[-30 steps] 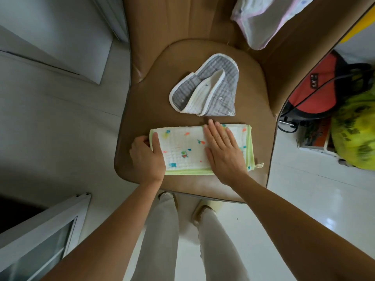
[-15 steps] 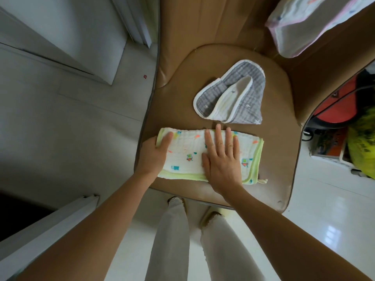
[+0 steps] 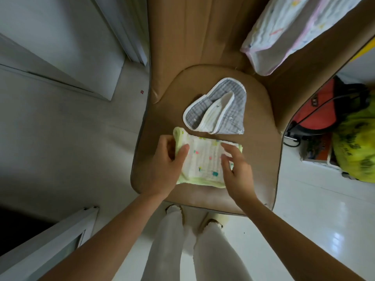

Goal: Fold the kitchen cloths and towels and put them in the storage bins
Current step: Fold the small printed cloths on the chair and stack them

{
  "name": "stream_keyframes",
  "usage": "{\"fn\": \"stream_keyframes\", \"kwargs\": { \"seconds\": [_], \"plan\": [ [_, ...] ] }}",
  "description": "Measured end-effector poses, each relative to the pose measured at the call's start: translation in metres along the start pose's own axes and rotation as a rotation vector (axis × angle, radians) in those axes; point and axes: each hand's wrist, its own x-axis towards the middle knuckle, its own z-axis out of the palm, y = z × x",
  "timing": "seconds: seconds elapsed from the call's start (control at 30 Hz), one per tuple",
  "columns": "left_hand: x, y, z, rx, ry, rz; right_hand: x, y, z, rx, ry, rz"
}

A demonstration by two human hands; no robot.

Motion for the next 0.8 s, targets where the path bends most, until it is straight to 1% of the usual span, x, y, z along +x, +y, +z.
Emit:
{"fn": "stream_keyframes", "kwargs": {
  "seconds": [0.07,0.1,0.13,0.2,0.27,0.37,0.43,0.57,0.6,0.7,0.73,0.77,0.8],
  "plan": [
    [-0.01,0.009,0.022,-0.082,-0.099,0.027,-0.006,-0.004,-0.028,0.357,0.085,0.244],
    [-0.013,0.011,0.037,-0.09,-0.135,0.036,-0.006,-0.004,-0.04,0.52,0.088,0.356],
    [-0.016,0.011,0.052,-0.066,-0.159,0.047,-0.005,-0.002,-0.051,0.628,0.065,0.433],
    [-0.02,0.007,0.082,-0.012,-0.201,0.081,-0.002,0.006,-0.065,0.716,-0.017,0.515],
    [-0.022,0.003,0.105,0.019,-0.226,0.106,0.002,0.016,-0.069,0.738,-0.095,0.547],
    [-0.021,0.0,0.125,0.049,-0.219,0.138,0.011,0.027,-0.067,0.643,-0.147,0.534],
    [-0.019,-0.001,0.131,0.075,-0.218,0.156,0.017,0.029,-0.062,0.598,-0.111,0.522],
    [-0.013,-0.001,0.127,0.138,-0.318,0.13,0.027,0.037,-0.051,0.426,-0.04,0.501],
    [-0.011,-0.001,0.123,0.178,-0.281,0.167,0.028,0.039,-0.048,0.379,-0.038,0.492],
    [0.007,0.001,0.1,0.409,-0.012,0.4,0.032,0.043,-0.044,0.194,-0.02,0.417],
    [0.016,0.0,0.091,0.479,0.021,0.444,0.033,0.042,-0.044,0.117,-0.008,0.386],
    [0.026,-0.003,0.082,0.531,-0.01,0.455,0.034,0.042,-0.043,0.043,0.008,0.365],
    [0.036,-0.005,0.073,0.565,-0.092,0.445,0.034,0.04,-0.042,-0.005,0.029,0.357]
  ]
}}
